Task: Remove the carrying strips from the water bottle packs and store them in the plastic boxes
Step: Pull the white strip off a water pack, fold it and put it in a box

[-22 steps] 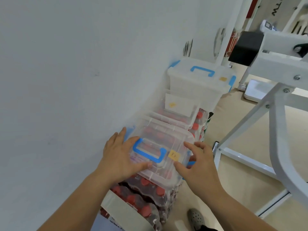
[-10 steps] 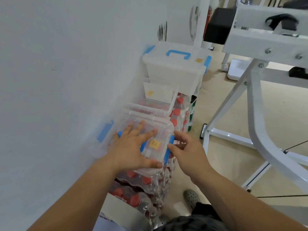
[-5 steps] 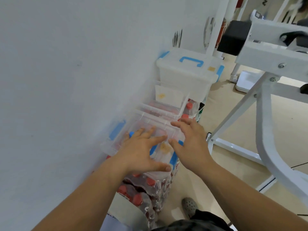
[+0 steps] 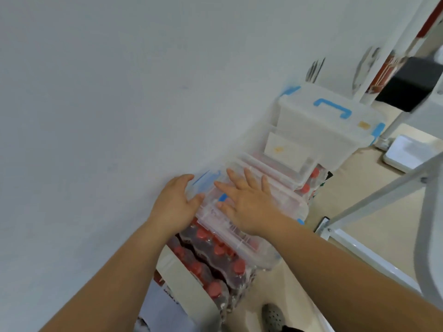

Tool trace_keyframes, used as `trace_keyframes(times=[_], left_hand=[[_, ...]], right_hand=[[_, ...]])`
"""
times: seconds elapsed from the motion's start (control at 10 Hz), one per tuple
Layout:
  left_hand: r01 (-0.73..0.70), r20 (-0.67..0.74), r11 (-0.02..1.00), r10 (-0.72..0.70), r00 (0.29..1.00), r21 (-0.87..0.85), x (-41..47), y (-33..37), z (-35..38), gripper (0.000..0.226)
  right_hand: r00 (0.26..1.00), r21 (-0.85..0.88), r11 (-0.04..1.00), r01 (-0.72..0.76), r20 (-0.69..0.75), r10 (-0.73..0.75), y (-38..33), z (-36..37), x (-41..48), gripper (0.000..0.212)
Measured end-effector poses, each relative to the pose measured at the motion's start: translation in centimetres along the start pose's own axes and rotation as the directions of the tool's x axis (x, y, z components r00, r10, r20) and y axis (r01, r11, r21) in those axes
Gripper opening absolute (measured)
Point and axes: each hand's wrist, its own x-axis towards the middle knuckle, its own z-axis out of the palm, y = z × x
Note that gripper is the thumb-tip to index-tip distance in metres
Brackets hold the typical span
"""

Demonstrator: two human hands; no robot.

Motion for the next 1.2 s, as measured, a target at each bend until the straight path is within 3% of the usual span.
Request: trace_keyframes(times=[0.2,0.3,0.5,0.7,0.9,1.1,1.2], left_hand=[[0.151,0.178,0.968,-0.116,0.977,-0.201,1.7,-0.1,0.6,0.072],[0.170,0.188,0.940,-0.117,0.975,-0.297,2.2,-0.1,0.7,0.074],[0.115,0.079,0.953,-0.096,0.992,-0.280,2.2,-0.1,1.2,0.079],[0.050,0.010,0.967,-0.049,0.999,-0.250,2.0,0.3,1.4,0.051],[0.003,0.061,0.997,0.002,0.998,-0.083,1.4,0.6,1.1,0.059],[-0.019,-0.045,0.995,0.014,0.999,-0.101,-4.5,-0.9,0.0,0.060],[0.032,-0.096,0.994,-0.042,0.994,-0.101,-8.0,-3.6,-1.0,0.057]], right_hand=[[1.000,-0.052,0.998,-0.017,0.007,0.018,0.7,1.1,0.0,0.061],[1.000,-0.048,0.999,-0.004,0.000,0.004,0.7,1.2,0.2,0.061],[1.000,-0.038,0.999,0.010,-0.017,-0.011,0.8,1.4,0.2,0.061],[1.000,-0.052,0.999,0.002,-0.002,-0.002,0.6,1.4,0.3,0.060],[1.000,-0.062,0.998,-0.003,0.008,0.003,0.6,1.3,0.3,0.060],[1.000,0.046,0.999,0.005,-0.001,-0.005,0.6,0.1,0.0,0.063],[0.988,0.133,0.989,0.067,-0.148,-0.047,-1.6,-0.8,-0.2,0.060]])
